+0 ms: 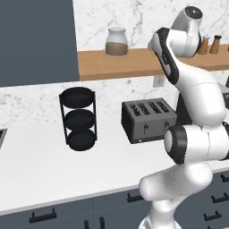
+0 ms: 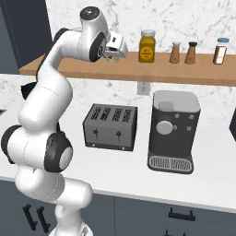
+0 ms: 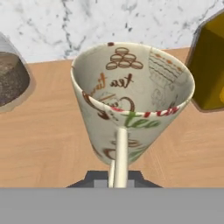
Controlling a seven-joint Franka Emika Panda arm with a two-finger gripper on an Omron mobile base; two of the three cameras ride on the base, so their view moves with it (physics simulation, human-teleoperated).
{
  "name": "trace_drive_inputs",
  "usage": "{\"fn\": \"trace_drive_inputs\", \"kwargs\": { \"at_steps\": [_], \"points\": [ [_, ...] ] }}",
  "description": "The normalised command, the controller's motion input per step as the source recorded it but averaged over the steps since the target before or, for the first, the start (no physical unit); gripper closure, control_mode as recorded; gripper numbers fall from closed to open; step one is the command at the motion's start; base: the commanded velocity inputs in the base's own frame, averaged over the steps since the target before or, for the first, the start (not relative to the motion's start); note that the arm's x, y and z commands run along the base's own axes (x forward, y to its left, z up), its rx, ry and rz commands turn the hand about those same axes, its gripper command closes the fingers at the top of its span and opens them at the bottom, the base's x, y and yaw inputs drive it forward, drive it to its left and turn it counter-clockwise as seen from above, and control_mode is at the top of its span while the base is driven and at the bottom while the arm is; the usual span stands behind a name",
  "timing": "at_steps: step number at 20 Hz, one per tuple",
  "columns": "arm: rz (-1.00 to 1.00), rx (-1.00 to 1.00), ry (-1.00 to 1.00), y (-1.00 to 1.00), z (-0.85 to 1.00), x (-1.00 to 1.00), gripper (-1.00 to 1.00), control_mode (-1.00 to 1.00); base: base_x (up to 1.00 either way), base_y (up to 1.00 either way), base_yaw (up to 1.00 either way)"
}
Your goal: Gather all objects into one cabinet and sort the glasses and bowls to opposite sides.
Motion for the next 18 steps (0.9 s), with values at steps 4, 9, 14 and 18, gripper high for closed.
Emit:
{"fn": "trace_drive_inputs", "kwargs": {
  "at_steps": [4, 9, 14, 18],
  "points": [
    [0.39, -0.04, -0.11, 0.2, 0.14, -0.95, 1.0, -1.0, 0.0, 0.0, 0.0],
    [0.32, -0.08, 0.0, 0.43, 0.34, -1.0, 1.0, -1.0, 0.0, 0.0, 0.0],
    [0.12, -0.04, -0.01, 0.64, 0.42, -1.0, 1.0, -1.0, 0.0, 0.0, 0.0],
    [0.0, -0.01, -0.06, 0.28, 0.16, -0.78, 1.0, -1.0, 0.0, 0.0, 0.0]
  ]
}}
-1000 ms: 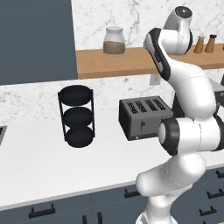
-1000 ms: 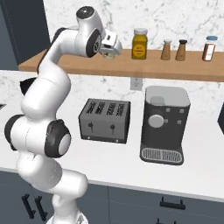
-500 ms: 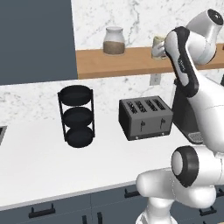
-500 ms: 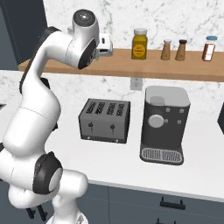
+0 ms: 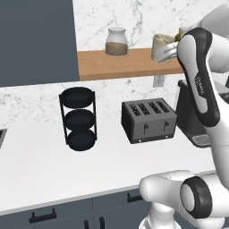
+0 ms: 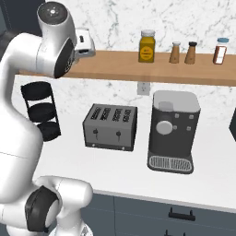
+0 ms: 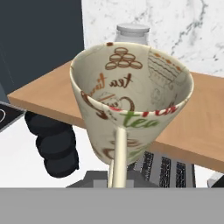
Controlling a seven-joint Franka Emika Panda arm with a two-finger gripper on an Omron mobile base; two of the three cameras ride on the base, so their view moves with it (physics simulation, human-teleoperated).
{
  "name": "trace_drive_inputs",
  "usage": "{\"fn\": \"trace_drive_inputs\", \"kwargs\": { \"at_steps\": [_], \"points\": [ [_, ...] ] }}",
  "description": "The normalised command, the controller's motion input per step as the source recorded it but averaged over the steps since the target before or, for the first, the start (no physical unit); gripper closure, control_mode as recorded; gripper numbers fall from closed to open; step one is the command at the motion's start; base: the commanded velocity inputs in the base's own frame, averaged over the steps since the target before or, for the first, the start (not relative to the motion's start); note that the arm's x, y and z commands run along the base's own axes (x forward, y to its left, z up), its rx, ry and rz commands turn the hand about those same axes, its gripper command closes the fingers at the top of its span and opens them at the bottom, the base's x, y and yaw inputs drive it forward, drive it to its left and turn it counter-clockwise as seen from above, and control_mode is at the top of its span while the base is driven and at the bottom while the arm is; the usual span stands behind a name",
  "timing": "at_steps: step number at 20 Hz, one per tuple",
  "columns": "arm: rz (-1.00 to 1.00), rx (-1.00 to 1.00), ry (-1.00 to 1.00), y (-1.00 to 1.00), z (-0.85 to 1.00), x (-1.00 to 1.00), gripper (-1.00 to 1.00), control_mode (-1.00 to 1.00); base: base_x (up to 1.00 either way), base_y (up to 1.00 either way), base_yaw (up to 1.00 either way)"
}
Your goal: Gather all objects into one cabinet and sort the glasses and bowls to opposite sides.
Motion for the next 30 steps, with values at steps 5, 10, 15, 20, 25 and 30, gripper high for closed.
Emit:
{"fn": "trace_drive_inputs", "kwargs": {
  "at_steps": [5, 10, 15, 20, 25, 30],
  "points": [
    [0.0, 0.0, -0.05, 0.0, 0.0, -0.62, 1.0, -1.0, 0.0, 0.0, 0.0],
    [-0.02, 0.0, -0.09, -0.01, -0.09, -0.49, 1.0, -1.0, 0.0, 0.0, 0.0],
    [0.0, 0.0, -0.03, 0.0, -0.19, -0.29, 1.0, -1.0, 0.0, 0.0, 0.0],
    [0.0, 0.0, 0.0, 0.0, -0.01, 0.0, 1.0, -1.0, 0.0, 0.0, 0.0],
    [0.0, 0.0, 0.0, 0.0, 0.0, 0.0, 1.0, -1.0, 0.0, 0.0, 0.0],
    [0.0, 0.0, 0.0, 0.0, 0.0, 0.0, 1.0, -1.0, 0.0, 0.0, 0.0]
  ]
}}
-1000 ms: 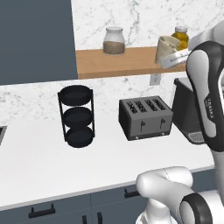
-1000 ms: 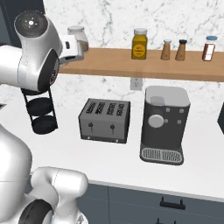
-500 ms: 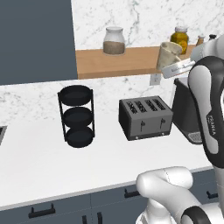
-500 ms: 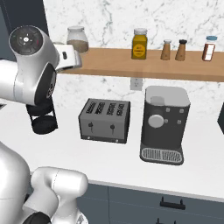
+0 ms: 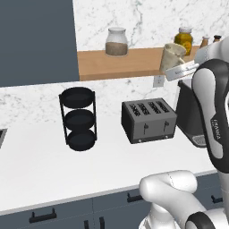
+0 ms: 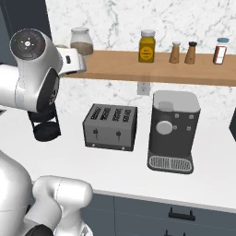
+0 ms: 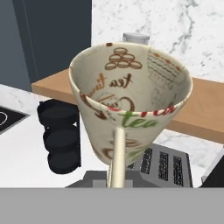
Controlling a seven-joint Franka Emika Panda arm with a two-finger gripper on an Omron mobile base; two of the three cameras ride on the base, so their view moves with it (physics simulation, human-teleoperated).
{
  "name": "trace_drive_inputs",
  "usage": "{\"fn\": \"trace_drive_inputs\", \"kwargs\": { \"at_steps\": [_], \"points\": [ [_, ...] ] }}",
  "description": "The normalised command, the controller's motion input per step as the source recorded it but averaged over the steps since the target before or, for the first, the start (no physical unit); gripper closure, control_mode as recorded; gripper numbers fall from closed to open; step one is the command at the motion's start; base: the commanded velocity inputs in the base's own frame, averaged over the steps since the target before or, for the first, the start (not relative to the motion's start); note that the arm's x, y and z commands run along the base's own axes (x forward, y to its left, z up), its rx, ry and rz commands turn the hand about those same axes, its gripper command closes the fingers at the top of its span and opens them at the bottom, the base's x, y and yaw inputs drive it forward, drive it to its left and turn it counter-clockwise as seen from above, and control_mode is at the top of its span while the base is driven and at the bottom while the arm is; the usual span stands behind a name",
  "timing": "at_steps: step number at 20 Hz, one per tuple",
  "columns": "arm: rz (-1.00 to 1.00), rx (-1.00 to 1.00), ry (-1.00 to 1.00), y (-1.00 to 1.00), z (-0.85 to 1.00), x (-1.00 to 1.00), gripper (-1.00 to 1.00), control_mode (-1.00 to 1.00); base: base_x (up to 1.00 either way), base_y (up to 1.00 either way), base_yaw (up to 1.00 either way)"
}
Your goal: Gather all objects into one cabinet and sort the glasses and bowls to opposite sides.
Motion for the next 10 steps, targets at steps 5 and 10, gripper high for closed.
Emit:
{"fn": "trace_drive_inputs", "kwargs": {
  "at_steps": [5, 10],
  "points": [
    [0.0, 0.0, 0.0, 0.0, 0.0, -0.01, 1.0, 1.0, -0.37, 0.07, 0.04],
    [0.0, 0.0, 0.0, 0.0, 0.0, 0.0, 1.0, 1.0, -0.96, 0.51, 0.24]
  ]
}}
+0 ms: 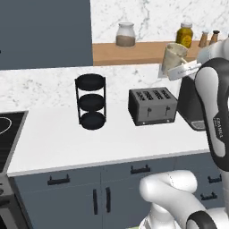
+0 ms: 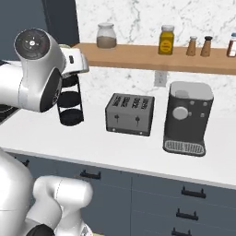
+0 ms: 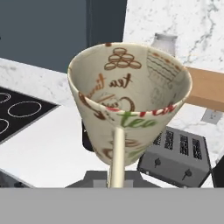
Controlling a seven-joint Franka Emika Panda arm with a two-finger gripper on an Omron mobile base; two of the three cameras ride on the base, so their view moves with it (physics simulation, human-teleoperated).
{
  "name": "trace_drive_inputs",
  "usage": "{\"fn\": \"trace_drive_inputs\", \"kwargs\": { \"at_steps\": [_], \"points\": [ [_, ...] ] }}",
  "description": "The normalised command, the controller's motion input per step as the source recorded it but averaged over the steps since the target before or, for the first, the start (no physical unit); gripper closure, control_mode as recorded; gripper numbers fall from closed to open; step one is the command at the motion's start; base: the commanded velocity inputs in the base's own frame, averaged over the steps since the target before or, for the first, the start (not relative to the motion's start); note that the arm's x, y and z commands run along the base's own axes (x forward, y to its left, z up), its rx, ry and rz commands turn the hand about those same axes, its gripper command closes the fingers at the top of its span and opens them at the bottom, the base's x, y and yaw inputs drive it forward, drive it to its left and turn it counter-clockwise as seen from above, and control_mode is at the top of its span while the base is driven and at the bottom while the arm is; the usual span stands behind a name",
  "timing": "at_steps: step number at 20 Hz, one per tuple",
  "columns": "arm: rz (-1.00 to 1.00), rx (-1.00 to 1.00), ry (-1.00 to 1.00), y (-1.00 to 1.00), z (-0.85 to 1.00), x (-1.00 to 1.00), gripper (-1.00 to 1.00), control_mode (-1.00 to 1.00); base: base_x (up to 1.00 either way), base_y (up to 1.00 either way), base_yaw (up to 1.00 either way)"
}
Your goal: Gather all objects into one cabinet and sort the glasses and bowls to opposite sides.
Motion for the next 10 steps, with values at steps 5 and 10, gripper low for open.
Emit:
{"fn": "trace_drive_inputs", "kwargs": {
  "at_steps": [5, 10],
  "points": [
    [0.0, 0.0, 0.0, 0.0, 0.0, 0.0, 1.0, 1.0, -0.73, 0.9, 0.66],
    [0.0, 0.0, 0.0, 0.0, 0.0, 0.0, 1.0, 1.0, -0.37, 0.65, 0.92]
  ]
}}
